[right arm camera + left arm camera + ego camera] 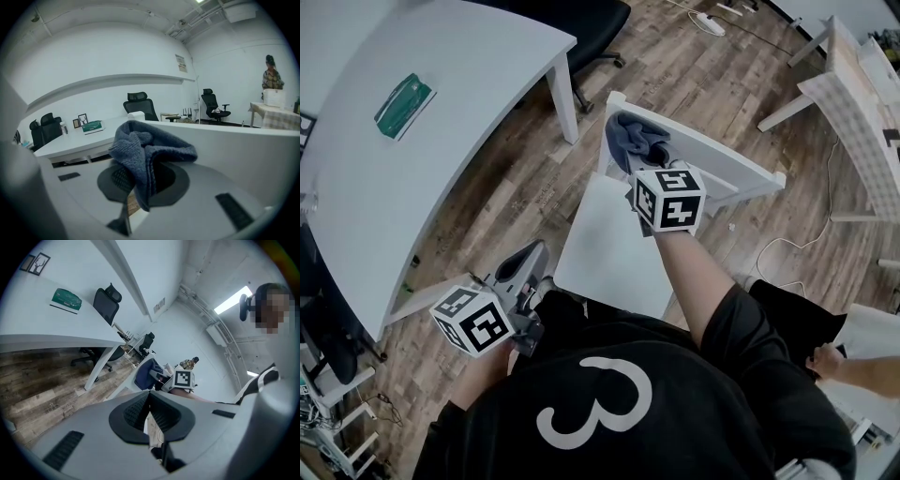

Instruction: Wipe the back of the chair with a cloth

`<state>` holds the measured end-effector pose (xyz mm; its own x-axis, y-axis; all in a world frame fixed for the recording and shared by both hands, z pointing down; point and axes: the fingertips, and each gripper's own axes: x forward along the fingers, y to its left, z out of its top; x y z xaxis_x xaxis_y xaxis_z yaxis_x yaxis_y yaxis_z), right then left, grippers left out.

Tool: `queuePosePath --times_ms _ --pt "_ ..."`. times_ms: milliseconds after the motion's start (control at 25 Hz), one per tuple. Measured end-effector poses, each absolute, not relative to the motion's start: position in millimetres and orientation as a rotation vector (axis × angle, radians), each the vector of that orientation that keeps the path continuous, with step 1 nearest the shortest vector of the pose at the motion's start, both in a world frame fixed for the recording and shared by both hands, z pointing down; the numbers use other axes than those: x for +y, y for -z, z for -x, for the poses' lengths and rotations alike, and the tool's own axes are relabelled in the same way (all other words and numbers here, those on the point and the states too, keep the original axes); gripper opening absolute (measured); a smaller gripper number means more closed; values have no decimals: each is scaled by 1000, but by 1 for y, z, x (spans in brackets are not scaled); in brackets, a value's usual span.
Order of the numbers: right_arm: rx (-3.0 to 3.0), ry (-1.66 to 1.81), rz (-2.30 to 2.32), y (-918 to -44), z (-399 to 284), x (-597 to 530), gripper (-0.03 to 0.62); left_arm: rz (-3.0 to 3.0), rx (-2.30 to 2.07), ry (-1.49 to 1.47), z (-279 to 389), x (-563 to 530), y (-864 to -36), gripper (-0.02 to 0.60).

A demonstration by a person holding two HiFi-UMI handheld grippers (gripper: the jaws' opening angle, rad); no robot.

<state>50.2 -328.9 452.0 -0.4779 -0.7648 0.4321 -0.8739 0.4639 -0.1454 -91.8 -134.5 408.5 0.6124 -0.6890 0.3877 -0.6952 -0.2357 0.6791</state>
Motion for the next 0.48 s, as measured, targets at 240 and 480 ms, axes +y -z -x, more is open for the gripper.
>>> queuePosePath --times_ms 240,480 --pt "-2396 -518 -1441 -451 -69 -325 52 -1987 -1058 -21 79 -136 -408 14" --pt "-2362 -527 -1503 -454 -99 -321 52 -2020 -1007 -54 60 -140 -408 14"
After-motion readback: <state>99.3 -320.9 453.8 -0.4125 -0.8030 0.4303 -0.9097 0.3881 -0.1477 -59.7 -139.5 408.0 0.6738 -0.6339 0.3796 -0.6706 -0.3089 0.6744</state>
